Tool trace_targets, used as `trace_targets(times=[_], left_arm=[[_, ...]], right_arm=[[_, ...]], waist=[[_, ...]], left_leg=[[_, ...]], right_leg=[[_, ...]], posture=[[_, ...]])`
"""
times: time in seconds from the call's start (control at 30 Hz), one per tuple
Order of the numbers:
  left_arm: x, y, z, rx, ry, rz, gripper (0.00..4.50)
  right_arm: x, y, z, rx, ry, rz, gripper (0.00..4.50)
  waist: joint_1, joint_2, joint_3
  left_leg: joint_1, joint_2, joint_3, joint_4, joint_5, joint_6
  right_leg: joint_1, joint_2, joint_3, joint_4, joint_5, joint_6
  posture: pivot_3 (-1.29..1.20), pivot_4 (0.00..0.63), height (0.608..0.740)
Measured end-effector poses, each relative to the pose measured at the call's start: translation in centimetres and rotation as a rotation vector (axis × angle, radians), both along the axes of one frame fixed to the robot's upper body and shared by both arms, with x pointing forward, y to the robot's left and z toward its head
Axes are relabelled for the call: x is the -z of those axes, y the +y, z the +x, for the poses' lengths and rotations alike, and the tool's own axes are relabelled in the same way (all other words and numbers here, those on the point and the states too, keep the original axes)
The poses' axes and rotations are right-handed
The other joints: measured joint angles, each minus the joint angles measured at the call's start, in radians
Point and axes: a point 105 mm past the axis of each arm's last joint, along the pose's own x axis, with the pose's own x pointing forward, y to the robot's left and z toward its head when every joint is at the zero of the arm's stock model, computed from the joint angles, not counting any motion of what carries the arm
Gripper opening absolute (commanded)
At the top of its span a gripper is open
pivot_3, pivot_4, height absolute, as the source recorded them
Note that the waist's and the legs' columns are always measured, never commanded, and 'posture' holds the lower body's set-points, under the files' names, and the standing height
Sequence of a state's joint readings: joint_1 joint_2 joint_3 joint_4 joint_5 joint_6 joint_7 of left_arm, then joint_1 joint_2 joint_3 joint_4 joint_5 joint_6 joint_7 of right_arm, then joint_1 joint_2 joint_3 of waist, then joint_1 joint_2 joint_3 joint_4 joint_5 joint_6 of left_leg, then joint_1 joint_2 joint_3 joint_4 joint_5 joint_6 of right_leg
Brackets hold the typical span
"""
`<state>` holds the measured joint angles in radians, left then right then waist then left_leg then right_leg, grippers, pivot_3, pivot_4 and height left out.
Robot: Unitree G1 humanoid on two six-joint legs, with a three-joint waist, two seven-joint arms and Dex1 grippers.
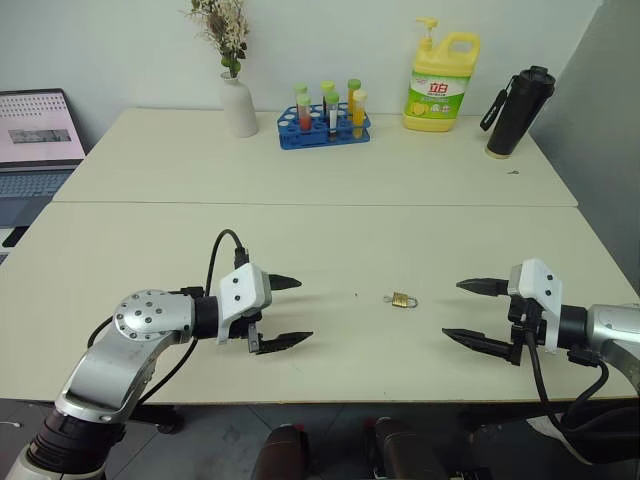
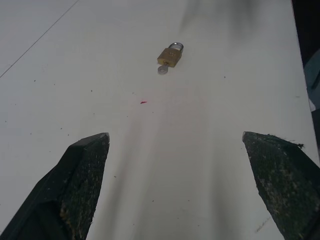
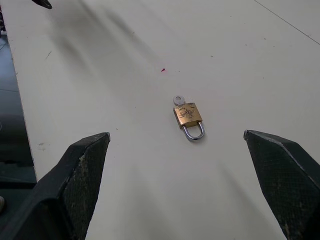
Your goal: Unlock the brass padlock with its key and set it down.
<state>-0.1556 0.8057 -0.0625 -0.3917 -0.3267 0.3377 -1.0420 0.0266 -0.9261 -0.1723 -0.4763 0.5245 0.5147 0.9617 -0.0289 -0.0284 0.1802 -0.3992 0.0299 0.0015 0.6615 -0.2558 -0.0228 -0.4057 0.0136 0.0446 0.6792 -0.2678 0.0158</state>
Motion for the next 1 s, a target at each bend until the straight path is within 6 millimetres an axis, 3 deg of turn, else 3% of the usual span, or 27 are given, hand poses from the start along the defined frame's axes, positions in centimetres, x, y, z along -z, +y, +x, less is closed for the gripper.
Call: trace_targets(times=[0.2,0.33,0.63,0.73,1.0], left_arm=[[-0.4,-1.1,-0.9,0.072,0.035,0.024,4.47],[-0.6,-1.8,-1.1,0.133,0.018,0.071,4.47],[-0.8,-2.5,-1.4,0.187,0.017,0.079,4.47],[-0.6,-2.7,-1.5,0.194,0.018,0.084,4.47],[-0.2,-2.7,-1.8,0.199,0.022,0.089,4.47]], right_arm=[[0.6,1.2,0.7,-0.031,-0.008,-0.025,4.5],[1.2,3.3,2.3,-0.049,0.013,-0.02,4.5],[4.4,4.8,5.5,-0.095,0.069,-0.123,4.5],[4.6,5.8,7.2,-0.091,0.059,-0.1,4.5],[6.1,5.5,7.5,-0.104,0.092,-0.134,4.5]], waist=[[-0.001,0.0,0.0],[-0.003,0.0,0.0],[-0.001,0.0,0.0],[-0.001,0.0,0.0],[0.0,0.0,0.0]], left_leg=[[0.0,0.0,0.0,0.0,0.0,0.0],[0.001,0.0,0.0,0.0,0.0,0.0],[0.0,0.0,0.0,0.0,0.0,0.0],[0.0,0.0,0.0,0.0,0.0,0.0],[0.0,0.0,0.0,0.001,0.0,0.0]], right_leg=[[0.0,0.0,0.0,0.0,0.0,0.0],[0.0,0.001,0.0,0.001,0.0,0.0],[-0.001,0.001,0.0,0.0,0.0,0.0],[-0.001,0.002,0.0,0.001,0.0,0.0],[-0.001,0.001,0.0,0.001,0.0,-0.001]], posture=[[0.0,0.15,0.74],[0.0,0.15,0.74],[0.0,0.15,0.74],[0.0,0.15,0.74],[0.0,0.15,0.74]])
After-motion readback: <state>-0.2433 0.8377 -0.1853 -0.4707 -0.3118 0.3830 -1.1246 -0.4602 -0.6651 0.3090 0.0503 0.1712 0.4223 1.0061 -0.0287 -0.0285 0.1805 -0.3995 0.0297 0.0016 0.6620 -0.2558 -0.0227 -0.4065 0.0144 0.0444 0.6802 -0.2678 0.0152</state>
